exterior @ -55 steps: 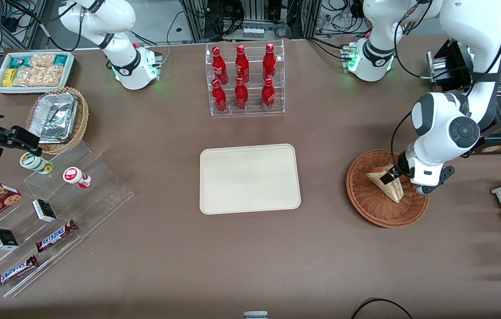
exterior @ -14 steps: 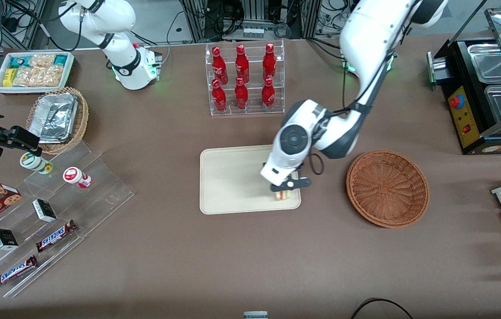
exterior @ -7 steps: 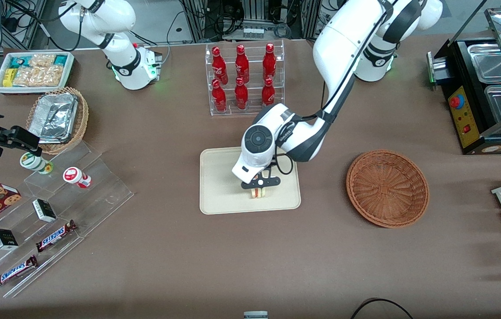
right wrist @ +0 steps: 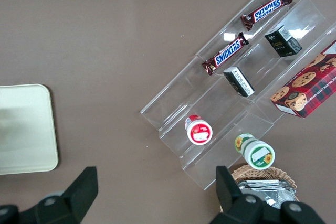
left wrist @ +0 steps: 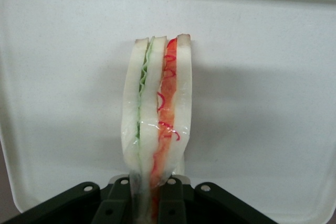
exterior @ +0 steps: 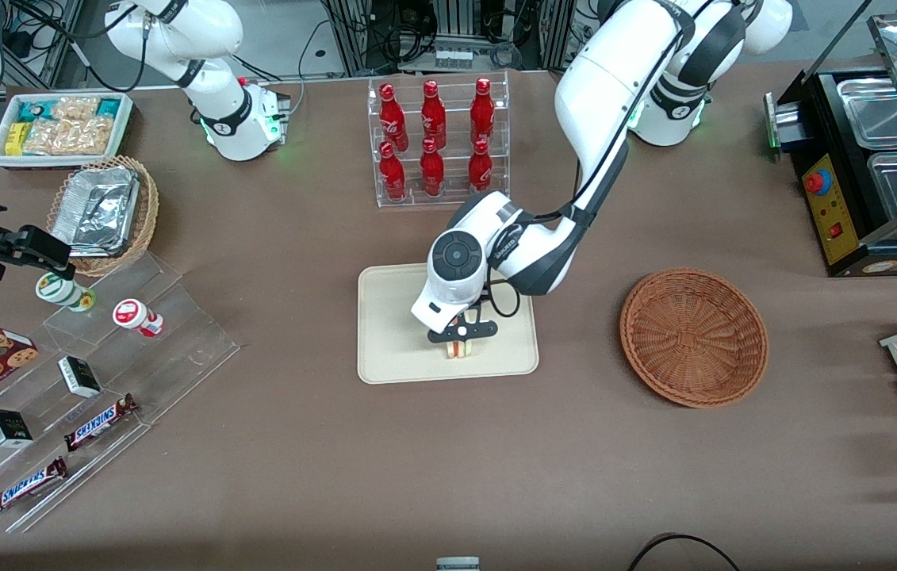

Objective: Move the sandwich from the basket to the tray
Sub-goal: 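Lower the sandwich onto the tray center with the left gripper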

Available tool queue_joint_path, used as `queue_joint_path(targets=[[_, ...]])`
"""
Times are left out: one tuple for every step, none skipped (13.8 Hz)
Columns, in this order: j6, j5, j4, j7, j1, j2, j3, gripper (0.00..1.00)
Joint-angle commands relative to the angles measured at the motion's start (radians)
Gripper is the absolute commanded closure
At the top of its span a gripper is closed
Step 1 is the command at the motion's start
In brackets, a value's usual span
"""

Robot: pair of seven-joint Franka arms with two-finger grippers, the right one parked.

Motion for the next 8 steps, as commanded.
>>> queue_joint_path(targets=[[-0.021,-0.007,0.056,-0.036,-0.013,0.031,0.01,1.0],[-0.022,-0.016,0.056,-0.045,-0.013,0.031,0.01,1.0],[-0.024,-0.036,0.056,-0.046,-0.013,0.031,0.01,1.0],[-0.024,-0.047,0.056,-0.046,-0.012,0.031,0.01,1.0],[-0.023,-0.047,0.056,-0.046,-0.012,0.033,0.01,1.0],[-0.019,-0.049,0.056,-0.046,-0.012,0.033,0.01,1.0],[-0.018,-0.049,0.054,-0.044,-0.012,0.034,0.01,0.73],[-0.018,-0.047,0.054,-0.047,-0.012,0.036,0.01,0.41]])
